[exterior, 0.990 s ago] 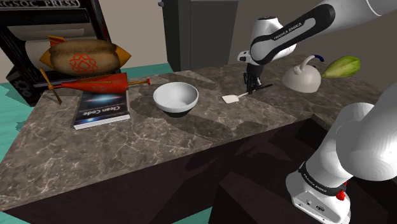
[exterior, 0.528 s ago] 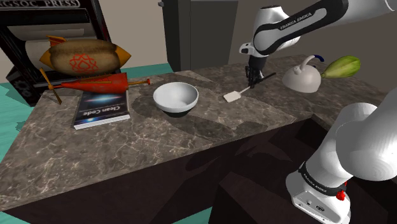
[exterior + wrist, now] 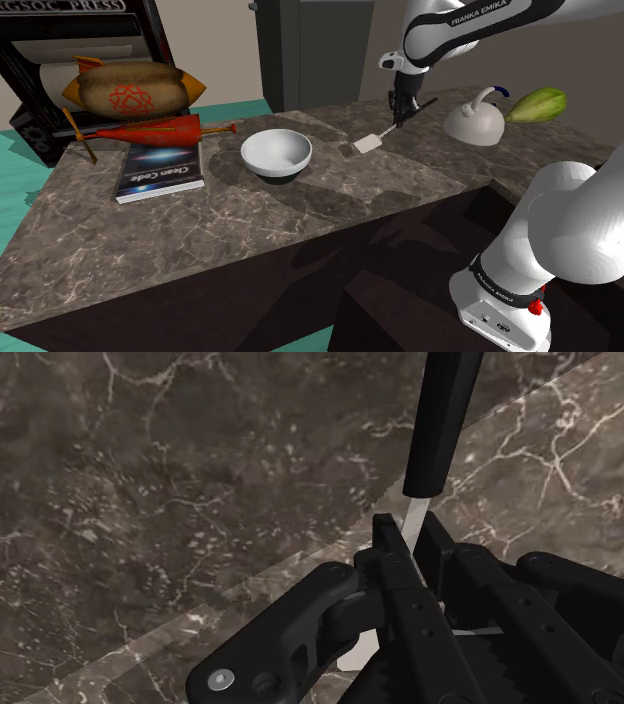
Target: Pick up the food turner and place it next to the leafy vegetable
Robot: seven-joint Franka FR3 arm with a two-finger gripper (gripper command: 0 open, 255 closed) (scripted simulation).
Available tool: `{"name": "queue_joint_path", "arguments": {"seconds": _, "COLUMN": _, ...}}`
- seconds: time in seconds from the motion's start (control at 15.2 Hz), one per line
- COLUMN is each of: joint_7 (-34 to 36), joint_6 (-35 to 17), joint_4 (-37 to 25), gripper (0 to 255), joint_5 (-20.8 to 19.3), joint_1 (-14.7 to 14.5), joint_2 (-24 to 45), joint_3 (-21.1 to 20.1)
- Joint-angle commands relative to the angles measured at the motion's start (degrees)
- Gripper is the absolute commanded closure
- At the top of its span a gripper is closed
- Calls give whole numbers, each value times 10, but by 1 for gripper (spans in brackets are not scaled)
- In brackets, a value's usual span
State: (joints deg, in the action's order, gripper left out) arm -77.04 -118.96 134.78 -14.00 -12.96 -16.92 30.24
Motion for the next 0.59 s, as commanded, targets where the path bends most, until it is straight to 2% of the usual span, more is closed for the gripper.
{"name": "queue_joint_path", "arguments": {"seconds": 0.0, "joint_7": 1, "joint_6": 17, "joint_4": -9, "gripper": 255, "joint_5": -1, "joint_1": 0, "joint_2": -7, "joint_3": -3}}
{"name": "queue_joint_path", "arguments": {"seconds": 0.53, "joint_7": 0, "joint_6": 81, "joint_4": -55, "gripper": 255, "joint_5": 0, "joint_1": -1, "joint_2": -27, "joint_3": -14}}
